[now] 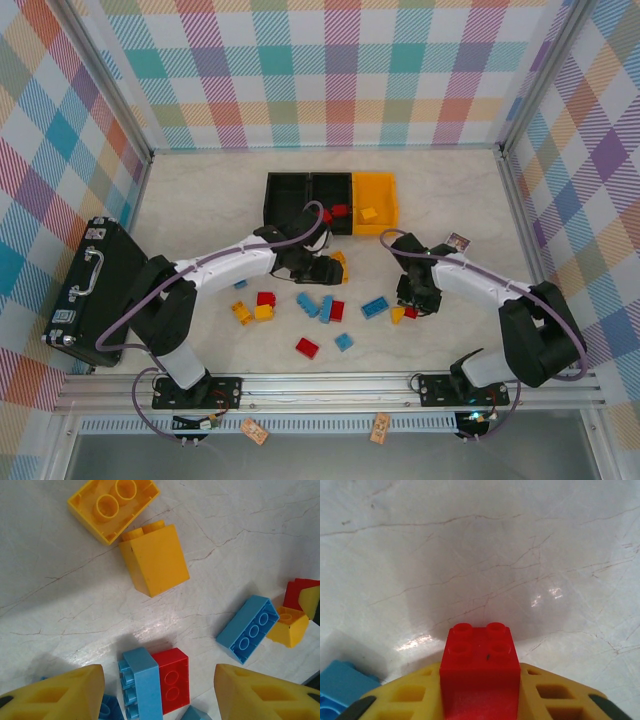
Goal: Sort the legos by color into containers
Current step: Pick up the lego from the bottom-right of the table, then place the lego in the container.
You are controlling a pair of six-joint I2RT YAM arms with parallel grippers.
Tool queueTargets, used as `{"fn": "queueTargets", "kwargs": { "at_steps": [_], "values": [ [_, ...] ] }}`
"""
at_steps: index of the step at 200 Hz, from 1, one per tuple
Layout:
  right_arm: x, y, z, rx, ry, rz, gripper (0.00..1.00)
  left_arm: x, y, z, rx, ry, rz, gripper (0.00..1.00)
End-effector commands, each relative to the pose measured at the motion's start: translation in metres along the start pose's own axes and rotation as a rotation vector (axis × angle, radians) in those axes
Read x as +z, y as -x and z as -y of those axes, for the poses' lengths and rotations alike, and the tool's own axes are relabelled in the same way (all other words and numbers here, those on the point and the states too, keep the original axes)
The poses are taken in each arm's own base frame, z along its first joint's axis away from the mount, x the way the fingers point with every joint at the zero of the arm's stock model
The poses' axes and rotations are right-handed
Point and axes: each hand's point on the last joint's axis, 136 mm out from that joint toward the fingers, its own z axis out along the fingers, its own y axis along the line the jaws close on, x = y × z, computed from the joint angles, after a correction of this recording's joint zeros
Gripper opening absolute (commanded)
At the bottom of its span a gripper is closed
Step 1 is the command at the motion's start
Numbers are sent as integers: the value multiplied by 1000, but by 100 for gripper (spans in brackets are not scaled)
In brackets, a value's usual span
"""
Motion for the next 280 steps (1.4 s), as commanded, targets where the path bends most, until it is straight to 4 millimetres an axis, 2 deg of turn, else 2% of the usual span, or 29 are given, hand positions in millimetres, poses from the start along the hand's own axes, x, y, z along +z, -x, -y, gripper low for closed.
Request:
{"fn": "queueTargets", "kwargs": {
  "at_steps": [1,26,52,123,155,208,280],
  "values": [
    [-16,14,-5,-17,24,54,26,-5,2,6,-30,-23,43,59],
    [-32,26,-17,-43,61,92,24,-7,3,2,-73,-25,80,59],
    [-49,42,-39,-68,128,128,24,-15,1,-8,-98,11,126,60],
    [-85,89,-125,-200,273,190,24,-45,-7,-45,-158,120,219,60],
    [-95,108,-166,-257,322,200,24,-56,-14,-62,-197,166,244,60],
    [-101,138,-220,-316,373,208,25,-71,-25,-81,-252,198,292,60],
    [-78,172,-280,-346,405,174,26,-84,-35,-93,-280,233,314,61]
  ]
}}
